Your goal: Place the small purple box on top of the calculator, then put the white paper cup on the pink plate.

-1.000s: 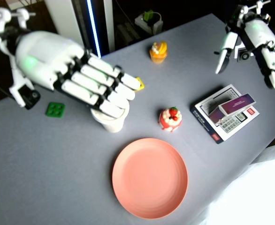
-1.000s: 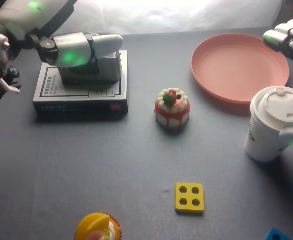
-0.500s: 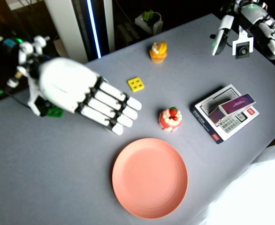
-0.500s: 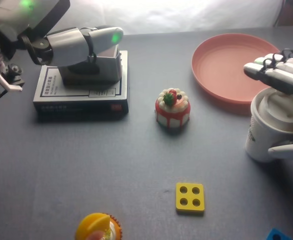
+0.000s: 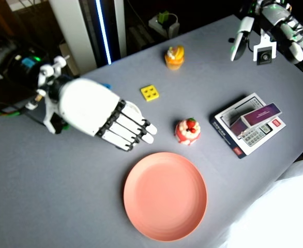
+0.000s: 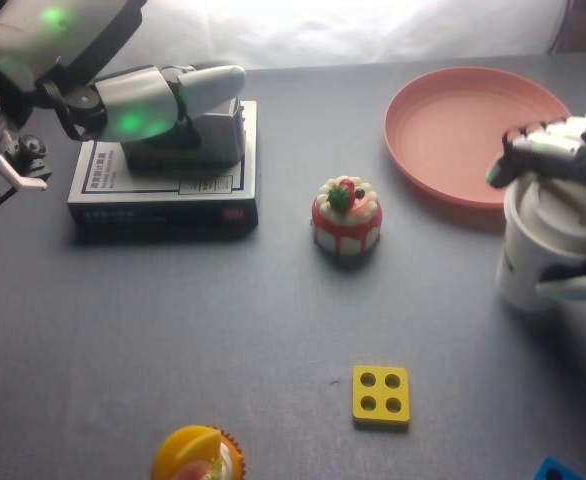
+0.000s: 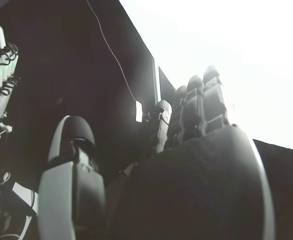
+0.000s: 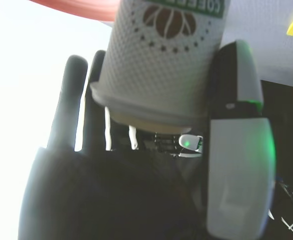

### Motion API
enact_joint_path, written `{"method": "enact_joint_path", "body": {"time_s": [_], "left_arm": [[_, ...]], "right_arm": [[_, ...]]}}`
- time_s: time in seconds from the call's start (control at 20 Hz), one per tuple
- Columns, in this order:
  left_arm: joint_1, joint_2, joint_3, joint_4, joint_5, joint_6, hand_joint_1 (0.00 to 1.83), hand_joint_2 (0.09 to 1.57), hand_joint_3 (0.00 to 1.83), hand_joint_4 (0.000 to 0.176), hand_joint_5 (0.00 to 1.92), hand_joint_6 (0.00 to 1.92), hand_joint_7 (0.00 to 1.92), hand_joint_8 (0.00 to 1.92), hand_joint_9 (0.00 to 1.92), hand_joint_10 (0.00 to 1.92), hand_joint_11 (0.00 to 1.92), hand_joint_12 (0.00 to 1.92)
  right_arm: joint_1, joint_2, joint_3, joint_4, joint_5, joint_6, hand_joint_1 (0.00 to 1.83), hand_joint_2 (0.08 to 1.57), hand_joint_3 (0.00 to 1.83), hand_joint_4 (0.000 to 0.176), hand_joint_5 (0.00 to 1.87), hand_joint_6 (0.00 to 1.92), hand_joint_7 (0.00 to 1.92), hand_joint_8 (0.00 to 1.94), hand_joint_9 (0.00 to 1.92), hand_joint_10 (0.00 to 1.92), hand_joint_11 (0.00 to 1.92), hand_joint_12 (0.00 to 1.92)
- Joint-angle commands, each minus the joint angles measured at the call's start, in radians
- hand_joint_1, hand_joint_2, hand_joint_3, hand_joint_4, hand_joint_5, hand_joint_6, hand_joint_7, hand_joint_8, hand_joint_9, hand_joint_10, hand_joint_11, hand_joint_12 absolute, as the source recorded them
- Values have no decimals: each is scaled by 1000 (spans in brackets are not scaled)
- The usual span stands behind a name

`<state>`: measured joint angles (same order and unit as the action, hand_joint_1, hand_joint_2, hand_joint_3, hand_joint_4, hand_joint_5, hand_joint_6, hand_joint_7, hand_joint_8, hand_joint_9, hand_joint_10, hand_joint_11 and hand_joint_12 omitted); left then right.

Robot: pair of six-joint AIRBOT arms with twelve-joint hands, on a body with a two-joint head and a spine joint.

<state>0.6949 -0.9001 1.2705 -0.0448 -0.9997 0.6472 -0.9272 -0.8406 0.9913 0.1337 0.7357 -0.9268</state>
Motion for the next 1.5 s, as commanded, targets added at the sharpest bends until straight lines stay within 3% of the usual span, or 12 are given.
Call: {"method": "enact_joint_path", "body": {"time_s": [0.0, 0.35, 0.45, 0.5, 0.55, 0.6, 0.65, 0.8, 0.85, 1.0, 1.35, 1.45], "left_arm": [[-9, 4, -2, -8, -135, -9, 471, 1209, 11, 119, 9, 1, 0, 0, 0, 0, 0, 0], [12, 3, -7, 1, -155, -30, 563, 1201, 2, 134, 10, 1, 0, 0, 0, 0, 0, 0], [23, 1, -7, 7, -166, -46, 668, 1197, 0, 107, 7, 1, 0, 0, 0, 0, 0, 0], [27, 0, -9, 10, -171, -49, 675, 1195, 0, 97, 8, 2, 0, 0, 0, 0, 0, 0], [28, -2, -11, 14, -174, -50, 666, 1197, 0, 96, 6, 1, 0, 0, 0, 0, 0, 0], [29, -5, -11, 16, -175, -52, 685, 1194, 0, 104, 4, 0, 0, 0, 0, 0, 0, 0], [30, -9, -11, 19, -177, -53, 674, 1194, 0, 103, 9, 2, 0, 0, 0, 0, 0, 0], [40, -22, -7, 18, -205, -66, 645, 1197, 1, 116, 32, 10, 0, 0, 0, 0, 0, 0], [44, -30, -1, 18, -212, -81, 612, 1195, 0, 139, 32, 9, 0, 0, 0, 0, 0, 0], [46, -48, 14, 17, -224, -97, 632, 1201, 2, 140, 37, 8, 0, 0, 0, 0, 0, 0], [50, -59, 21, 13, -253, -115, 636, 1222, 8, 121, 31, 2, 0, 0, 0, 0, 0, 0], [55, -59, 21, 4, -263, -116, 632, 1220, 5, 129, 26, 0, 0, 0, 0, 0, 0, 0]], "right_arm": [[21, 11, 1, 7, 160, 3, 1276, 1148, 9, 0, 199, 1076, 280, 1074, 225, 1623, 168, 1921], [176, -34, 95, 20, 144, 2, 1239, 1181, 7, 0, 163, 860, 303, 921, 288, 1422, 137, 1913], [246, -85, 159, 23, 67, 2, 1327, 1222, 9, 0, 233, 675, 241, 919, 339, 1578, 163, 1921], [275, -110, 191, 24, 32, 0, 1304, 1269, 11, 0, 206, 594, 559, 1418, 475, 1700, 286, 1921], [299, -141, 229, 37, 1, -3, 1308, 1257, 3, 0, 217, 476, 666, 1457, 545, 1688, 312, 1921], [310, -163, 255, 47, -17, -3, 1233, 1189, 0, 0, 214, 455, 413, 1139, 414, 1635, 250, 1921], [330, -192, 292, 66, -50, -11, 1258, 1171, 0, 0, 272, 469, 284, 1045, 401, 1725, 420, 1921], [368, -252, 364, 146, -134, -86, 1291, 1170, 0, 0, 206, 647, 293, 904, 175, 1398, 11, 1860], [374, -280, 398, 178, -161, -106, 1269, 1182, 3, 0, 272, 696, 230, 979, 201, 1545, 2, 1909], [378, -328, 470, 247, -220, -129, 1330, 1178, 1, 0, 253, 941, 149, 1200, 299, 1641, 47, 1921], [377, -373, 540, 372, -285, -187, 1128, 1126, 0, 0, 228, 578, 305, 597, 318, 1340, 211, 1801], [376, -375, 540, 374, -290, -187, 984, 1069, 0, 0, 144, 232, 197, 177, 145, 878, 7, 1499]]}}
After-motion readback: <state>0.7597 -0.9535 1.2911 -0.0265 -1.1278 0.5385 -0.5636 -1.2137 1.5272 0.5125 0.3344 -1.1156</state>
